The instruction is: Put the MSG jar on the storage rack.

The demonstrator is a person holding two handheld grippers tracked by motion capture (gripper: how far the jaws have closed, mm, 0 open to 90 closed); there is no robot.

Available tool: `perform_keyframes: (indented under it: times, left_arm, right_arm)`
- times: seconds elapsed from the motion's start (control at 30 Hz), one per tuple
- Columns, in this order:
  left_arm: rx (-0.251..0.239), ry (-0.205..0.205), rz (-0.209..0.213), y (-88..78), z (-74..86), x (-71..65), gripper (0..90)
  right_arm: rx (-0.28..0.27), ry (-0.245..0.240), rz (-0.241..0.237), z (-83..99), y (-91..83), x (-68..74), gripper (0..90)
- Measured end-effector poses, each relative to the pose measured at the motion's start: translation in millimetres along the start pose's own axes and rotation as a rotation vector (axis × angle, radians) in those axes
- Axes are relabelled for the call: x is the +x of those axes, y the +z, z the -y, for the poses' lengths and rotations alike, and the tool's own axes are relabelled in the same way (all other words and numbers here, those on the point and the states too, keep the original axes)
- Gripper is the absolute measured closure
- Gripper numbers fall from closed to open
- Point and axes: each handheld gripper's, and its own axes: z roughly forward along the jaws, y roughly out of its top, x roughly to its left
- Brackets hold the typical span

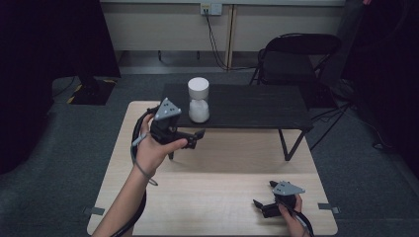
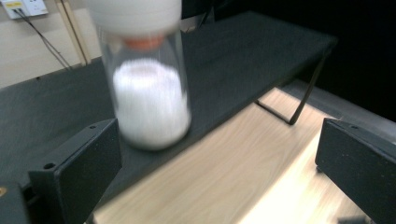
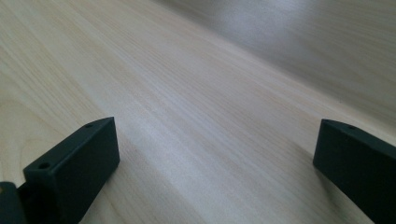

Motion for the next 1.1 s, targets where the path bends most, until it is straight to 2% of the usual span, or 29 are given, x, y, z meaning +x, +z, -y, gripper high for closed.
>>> perform_keyframes:
  times: [0.1,0.17,0.33,0.37,0.4,0.43,0.47,0.5,0.63,0.73,0.77,0.8,0.83,1.1]
  left_arm:
    - [-0.011,0.036,0.01,-9.9,28.1,-0.8,0.0]
    - [-0.02,0.018,0.024,-15.6,50.2,0.2,0.0]
    - [0.0,-0.012,0.025,-25.1,99.6,-4.7,0.0]
    - [0.013,-0.01,0.025,-27.1,111.7,-7.6,0.0]
    - [0.009,-0.015,0.029,-27.6,116.9,-8.2,0.0]
    - [0.025,-0.006,0.046,-28.8,130.6,-9.8,0.0]
    - [0.025,-0.006,0.046,-28.8,130.6,-9.8,0.0]
    - [0.03,0.006,0.046,-29.5,137.2,-11.5,0.0]
    - [0.025,-0.007,0.056,-30.2,165.8,-14.1,0.0]
    - [0.023,-0.031,0.059,-32.1,185.6,-15.3,0.0]
    - [0.027,-0.043,0.051,-33.8,196.8,-16.7,0.0]
    - [0.027,-0.043,0.051,-33.8,196.8,-16.7,0.0]
    - [0.031,-0.054,0.049,-35.4,206.2,-16.5,0.0]
    - [0.05,-0.051,0.042,-37.9,223.9,-18.3,0.0]
  right_arm:
    - [0.001,0.001,-0.001,-0.1,0.0,0.0,0.0]
    - [0.001,0.0,-0.005,-0.1,0.0,-0.4,0.0]
    - [0.002,0.003,-0.007,-0.3,0.0,-0.5,0.0]
    - [0.003,0.004,-0.007,-0.4,0.0,-0.5,0.0]
    - [0.004,0.006,-0.007,-0.5,0.1,-0.8,0.0]
    - [0.004,0.006,-0.008,-0.5,0.1,-0.9,0.0]
    - [0.004,0.006,-0.008,-0.5,0.1,-0.9,0.0]
    - [0.004,0.006,-0.008,-0.5,0.1,-1.0,0.0]
    - [0.004,0.007,-0.008,-0.6,0.1,-1.0,0.0]
    - [0.004,0.007,-0.008,-0.6,0.1,-1.0,0.0]
    - [0.004,0.007,-0.008,-0.6,0.2,-1.0,0.0]
    - [0.004,0.007,-0.008,-0.6,0.2,-1.0,0.0]
    - [0.004,0.007,-0.009,-0.6,0.2,-1.2,0.0]
    - [0.004,0.007,-0.009,-0.6,0.3,-1.2,0.0]
